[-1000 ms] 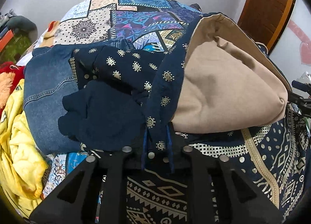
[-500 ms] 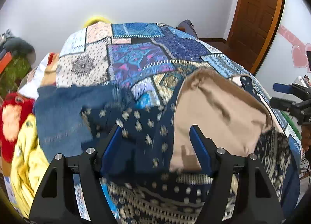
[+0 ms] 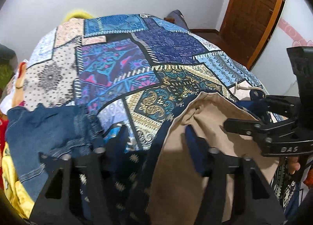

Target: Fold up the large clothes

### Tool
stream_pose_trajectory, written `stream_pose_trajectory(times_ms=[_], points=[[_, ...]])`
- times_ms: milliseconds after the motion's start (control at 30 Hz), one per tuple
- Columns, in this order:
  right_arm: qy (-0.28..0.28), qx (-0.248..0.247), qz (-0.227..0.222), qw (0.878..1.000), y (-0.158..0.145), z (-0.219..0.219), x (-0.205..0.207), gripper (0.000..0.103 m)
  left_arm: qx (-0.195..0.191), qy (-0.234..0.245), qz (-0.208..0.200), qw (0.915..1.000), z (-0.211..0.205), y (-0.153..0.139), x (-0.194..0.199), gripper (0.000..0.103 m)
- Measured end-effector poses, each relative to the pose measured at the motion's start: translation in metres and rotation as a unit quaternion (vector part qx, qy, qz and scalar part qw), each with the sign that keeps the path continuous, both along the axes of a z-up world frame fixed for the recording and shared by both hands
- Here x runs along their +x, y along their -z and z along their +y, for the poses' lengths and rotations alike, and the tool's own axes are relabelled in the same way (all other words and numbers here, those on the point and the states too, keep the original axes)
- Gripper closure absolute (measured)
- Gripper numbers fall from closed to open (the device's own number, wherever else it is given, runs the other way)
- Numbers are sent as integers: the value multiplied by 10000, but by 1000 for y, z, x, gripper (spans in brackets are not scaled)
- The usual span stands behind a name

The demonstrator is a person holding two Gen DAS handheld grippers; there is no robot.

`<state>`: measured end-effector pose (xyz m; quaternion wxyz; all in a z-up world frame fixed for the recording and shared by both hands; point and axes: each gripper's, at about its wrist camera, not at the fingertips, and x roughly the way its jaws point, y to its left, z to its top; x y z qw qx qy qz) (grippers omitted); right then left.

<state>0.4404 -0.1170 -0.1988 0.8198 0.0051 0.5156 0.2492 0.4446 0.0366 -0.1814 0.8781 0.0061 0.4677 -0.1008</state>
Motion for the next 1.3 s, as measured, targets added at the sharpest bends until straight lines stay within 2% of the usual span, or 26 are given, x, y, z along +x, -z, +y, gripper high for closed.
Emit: stream_pose_trajectory(times_ms=[33,100,133,233,467,567,733,933,1033,1100,1300], points=[[-12,23,24,10000,3,1,3,50,-16,27,14,10000,-2,2,2,65],[-71,45,35,10000,8,4,6,74,-32,85,20,10000,-6,4,4,90],[-147,72,36,9999,9,7,7,83,-40,127,-16,9999,-8,4,4,94],[-263,135,-109,9995,4,10,-1,93,-61,225,-177,9996,-11,-4,-5,96],[-432,484,-507,9966,-42,-2,-45,95,-241,613,-667,9956,-18,-58,-68,96],[-522,640,-613,9947,-64,-10,-73,95,-310,708,-745,9942,-19,-76,-100,96],[-615,832,-716,9921,-92,-26,-127,95,-374,779,-681,9939,-16,-89,-145,96],[-671,841,-755,9913,-106,-42,-182,95,-340,802,-472,9951,-13,-87,-197,93],[-764,685,-721,9921,-106,-45,-206,94,-277,801,-321,9959,-11,-81,-219,79],[-810,524,-684,9930,-104,-45,-218,94,-171,760,-334,9964,-11,-79,-232,61],[-912,67,-667,9936,-97,-53,-251,94,-92,541,-360,9978,2,-76,-260,59]])
